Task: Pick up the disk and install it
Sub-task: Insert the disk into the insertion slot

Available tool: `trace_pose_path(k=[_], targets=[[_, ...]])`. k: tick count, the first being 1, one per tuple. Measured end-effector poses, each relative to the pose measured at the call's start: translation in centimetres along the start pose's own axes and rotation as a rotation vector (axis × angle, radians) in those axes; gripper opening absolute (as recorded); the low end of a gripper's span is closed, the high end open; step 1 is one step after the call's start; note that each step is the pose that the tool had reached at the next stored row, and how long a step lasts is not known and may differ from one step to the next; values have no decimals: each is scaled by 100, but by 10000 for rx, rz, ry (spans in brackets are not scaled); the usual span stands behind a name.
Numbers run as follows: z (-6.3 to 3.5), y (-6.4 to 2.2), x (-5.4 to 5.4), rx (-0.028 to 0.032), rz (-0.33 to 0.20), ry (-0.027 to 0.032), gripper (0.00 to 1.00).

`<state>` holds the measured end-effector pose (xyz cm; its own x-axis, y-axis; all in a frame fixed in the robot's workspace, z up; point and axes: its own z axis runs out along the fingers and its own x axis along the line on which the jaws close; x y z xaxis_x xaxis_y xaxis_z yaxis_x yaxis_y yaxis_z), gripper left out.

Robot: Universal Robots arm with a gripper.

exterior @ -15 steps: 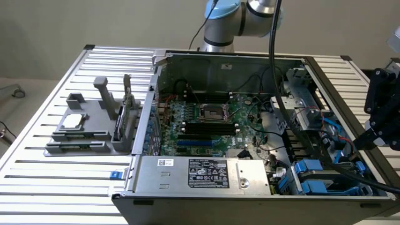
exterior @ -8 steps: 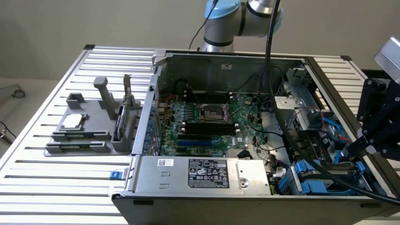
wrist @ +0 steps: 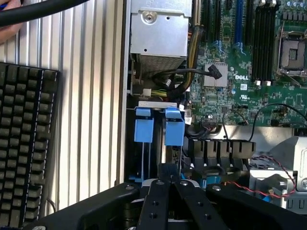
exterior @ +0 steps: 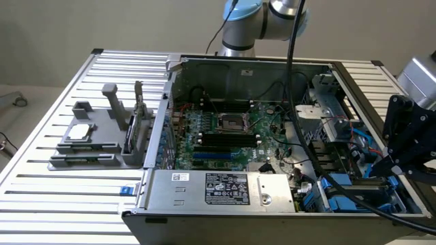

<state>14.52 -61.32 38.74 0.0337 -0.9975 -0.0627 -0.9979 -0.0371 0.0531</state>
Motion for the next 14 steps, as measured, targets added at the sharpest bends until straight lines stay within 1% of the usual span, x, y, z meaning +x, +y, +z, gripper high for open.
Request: trace_pose_path(k=[5, 14], targets=[[89, -1, 7, 11, -4, 0, 11], [254, 32, 12, 66, -21, 6, 11]])
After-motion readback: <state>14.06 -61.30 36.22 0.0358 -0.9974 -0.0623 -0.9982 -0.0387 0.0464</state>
